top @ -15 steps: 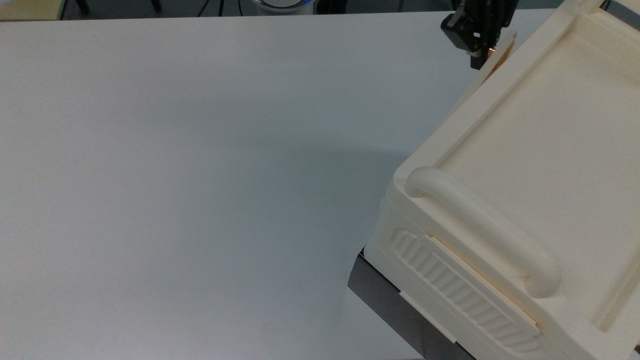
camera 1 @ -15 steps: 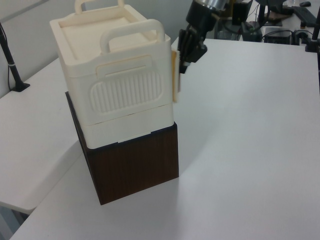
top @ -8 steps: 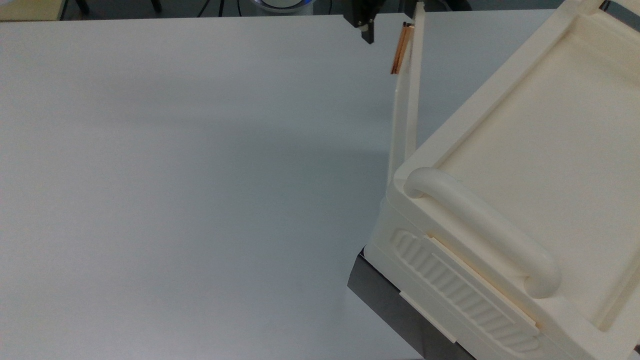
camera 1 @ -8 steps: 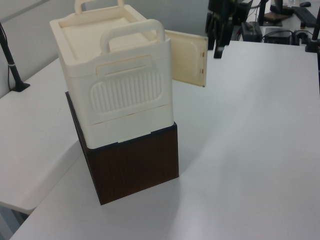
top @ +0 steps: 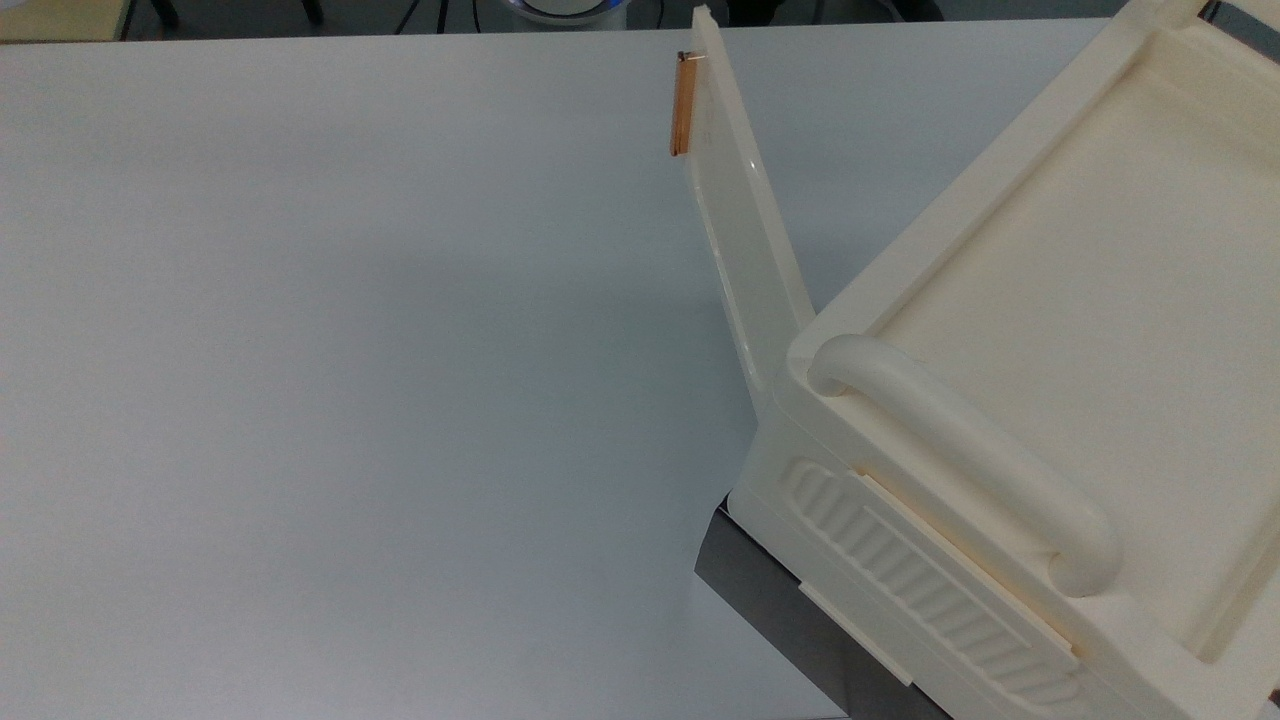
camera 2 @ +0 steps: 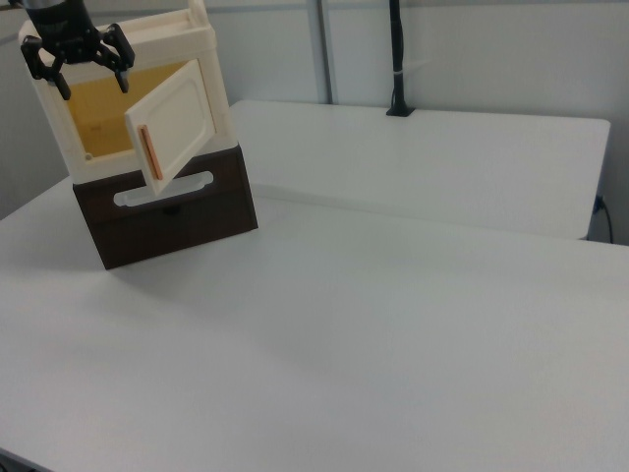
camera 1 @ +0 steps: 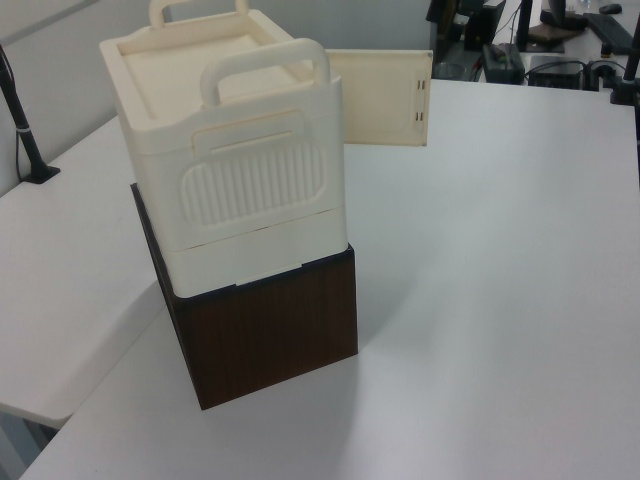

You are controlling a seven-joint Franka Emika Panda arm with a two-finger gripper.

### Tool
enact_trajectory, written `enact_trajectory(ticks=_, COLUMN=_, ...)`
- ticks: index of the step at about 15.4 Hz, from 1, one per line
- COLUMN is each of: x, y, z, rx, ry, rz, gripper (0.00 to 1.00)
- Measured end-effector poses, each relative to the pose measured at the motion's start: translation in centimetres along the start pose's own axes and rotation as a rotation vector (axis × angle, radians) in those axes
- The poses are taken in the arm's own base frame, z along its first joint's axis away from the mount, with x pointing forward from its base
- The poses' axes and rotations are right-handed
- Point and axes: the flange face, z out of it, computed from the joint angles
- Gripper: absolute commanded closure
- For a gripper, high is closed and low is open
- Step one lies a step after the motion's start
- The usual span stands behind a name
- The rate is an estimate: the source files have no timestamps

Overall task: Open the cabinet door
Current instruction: 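Pull the door edge outward, swinging the door open on its hinge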

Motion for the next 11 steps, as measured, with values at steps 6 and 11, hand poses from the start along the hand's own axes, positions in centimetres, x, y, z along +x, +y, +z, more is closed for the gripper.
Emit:
enact_trajectory(ticks=6, x=1.2, y=-0.5, z=3.8, rx=0.024, ry=-0.055, rz=0.012, gripper=0.0)
enact_trajectory(ticks=11, x=1.5, y=2.7, z=6.4, rx=-0.001, ry=-0.062, rz=0.059, gripper=0.0)
